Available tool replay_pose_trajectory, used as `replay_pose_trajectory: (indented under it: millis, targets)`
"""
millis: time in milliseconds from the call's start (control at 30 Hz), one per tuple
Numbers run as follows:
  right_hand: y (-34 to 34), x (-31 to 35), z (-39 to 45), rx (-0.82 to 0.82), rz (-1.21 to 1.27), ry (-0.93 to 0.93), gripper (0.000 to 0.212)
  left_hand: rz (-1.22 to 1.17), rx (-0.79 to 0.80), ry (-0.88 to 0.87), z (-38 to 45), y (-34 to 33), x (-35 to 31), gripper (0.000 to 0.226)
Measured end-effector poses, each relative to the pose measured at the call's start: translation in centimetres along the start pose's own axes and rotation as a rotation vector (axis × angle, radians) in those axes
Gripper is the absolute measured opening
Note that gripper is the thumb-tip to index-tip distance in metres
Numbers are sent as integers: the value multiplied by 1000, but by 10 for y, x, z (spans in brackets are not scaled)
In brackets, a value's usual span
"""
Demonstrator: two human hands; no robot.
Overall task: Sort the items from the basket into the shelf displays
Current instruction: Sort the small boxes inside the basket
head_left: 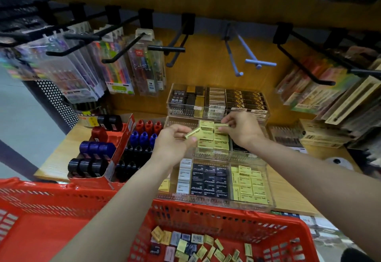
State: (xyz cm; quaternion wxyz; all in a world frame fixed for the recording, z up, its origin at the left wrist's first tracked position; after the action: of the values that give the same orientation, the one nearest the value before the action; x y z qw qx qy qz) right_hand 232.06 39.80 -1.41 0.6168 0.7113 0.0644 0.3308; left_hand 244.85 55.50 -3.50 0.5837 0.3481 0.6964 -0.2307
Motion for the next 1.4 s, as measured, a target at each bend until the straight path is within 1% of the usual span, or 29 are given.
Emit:
replay_pose_trajectory:
  millis: [100,167,233,333,433,533,600,667,733,833,967,1033,1100,1167,1200,1233,1300,1400]
  targets:
    - [-7,-5,3,-54,-127,57,29,91,41,-50,2,-5,2,19]
    - [-13,-6,0,-90,-229,128,37,182,36,-108,7,-10,-1,19]
    - [-19,-8,-4,-112,-281,185,44,299,21,-168,13,-17,-6,19]
    - [-22,-11,-7,-180,-262,228,42,458,60,-244,22,-29,-12,19]
    - [-19,-9,-6,-202,-197,231,40,572,107,-230,31,-36,-13,19]
    - [-15,-9,-11,-201,-123,285,29,665,111,-254,38,-38,-11,14]
    - [-16,-9,-16,-141,-125,331,26,665,81,-289,42,-39,-11,8]
    - [-19,-7,-19,-99,-144,336,31,651,61,-299,44,-41,-10,5]
    - [-22,-5,-19,-97,-139,288,36,657,70,-303,44,-43,-6,13]
    - [-26,-3,-15,-115,-112,189,31,639,88,-298,43,-43,0,25]
    - [-29,0,-10,-109,-105,110,28,579,16,-294,44,-42,-1,27]
    - [-28,-2,-15,-102,-63,127,29,519,-39,-277,43,-42,-2,33]
    - [-23,-8,-25,-163,-77,228,27,519,-55,-321,35,-39,-2,30]
    - [-17,-17,-35,-196,-188,331,25,663,23,-485,21,-37,-3,19]
    - [-17,-22,-38,-178,-266,362,28,759,96,-574,12,-38,-1,22]
    - [-18,-26,-40,-145,-336,380,32,862,174,-626,4,-38,3,29]
    - [-22,-28,-41,-61,-444,389,42,1024,277,-615,-7,-39,14,45]
    - [-28,-23,-37,17,-589,378,51,1089,285,-598,-10,-40,17,49]
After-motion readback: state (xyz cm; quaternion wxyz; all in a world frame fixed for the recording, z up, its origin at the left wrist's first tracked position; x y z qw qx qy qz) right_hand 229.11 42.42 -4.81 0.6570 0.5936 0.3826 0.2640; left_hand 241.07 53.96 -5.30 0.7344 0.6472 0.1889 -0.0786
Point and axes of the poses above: each hand's wrist, its own z-axis towards the middle knuckle, its own y-axis out of the back of the hand, x = y × z, the point moved 4 cm from there along z, towards the middle knuckle, and after that the axes turned 11 degrees about -z, right-handed, at the moved point
